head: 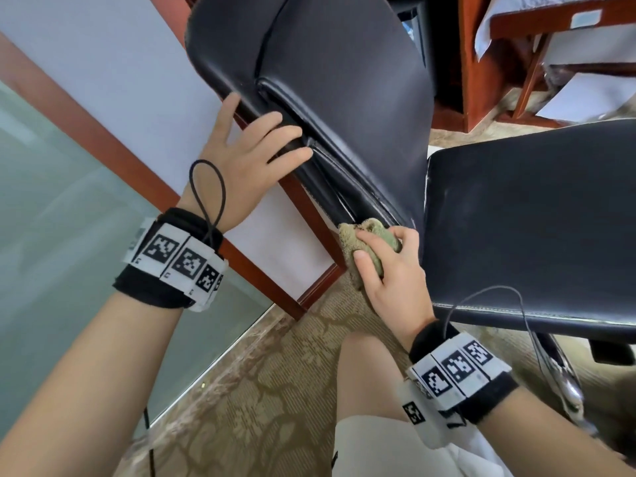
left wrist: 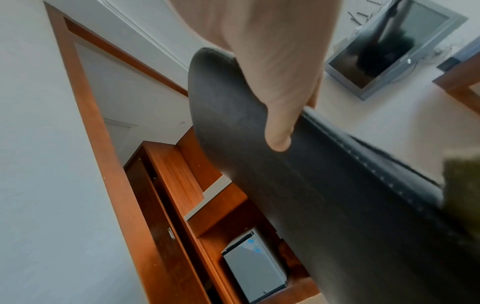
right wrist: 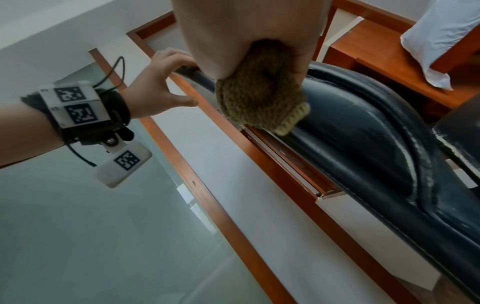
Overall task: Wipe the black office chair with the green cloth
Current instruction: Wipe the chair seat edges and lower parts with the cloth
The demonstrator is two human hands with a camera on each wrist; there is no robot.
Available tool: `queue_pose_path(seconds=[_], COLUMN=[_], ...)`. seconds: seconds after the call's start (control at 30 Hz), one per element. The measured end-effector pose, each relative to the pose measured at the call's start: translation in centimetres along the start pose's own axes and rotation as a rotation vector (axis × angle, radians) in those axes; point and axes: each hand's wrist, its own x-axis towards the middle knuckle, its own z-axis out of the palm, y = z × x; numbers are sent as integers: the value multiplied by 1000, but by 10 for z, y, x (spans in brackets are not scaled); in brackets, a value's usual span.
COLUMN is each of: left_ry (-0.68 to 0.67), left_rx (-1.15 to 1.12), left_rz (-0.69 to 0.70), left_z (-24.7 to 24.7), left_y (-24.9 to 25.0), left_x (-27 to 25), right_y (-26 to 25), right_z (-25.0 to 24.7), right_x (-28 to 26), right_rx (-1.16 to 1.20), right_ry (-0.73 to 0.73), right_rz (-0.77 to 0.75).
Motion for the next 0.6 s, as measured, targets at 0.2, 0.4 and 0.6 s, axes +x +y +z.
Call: queue_pose_path(seconds=[0.2,0.4,0.6], left_ry=[227,267,298], left_rx=[21,-88,-92], left_rz=[-15,-14,-49], left_z=[16,16,21], left_y=[-9,-10,-7], left_x=[12,12,12], right_y=[-34,-26,-2], right_z=[8,20,26], right_x=[34,48,30], right_rx=[82,-62,-48], right_ry=[133,144,111], right_rz=[-188,-228,-86])
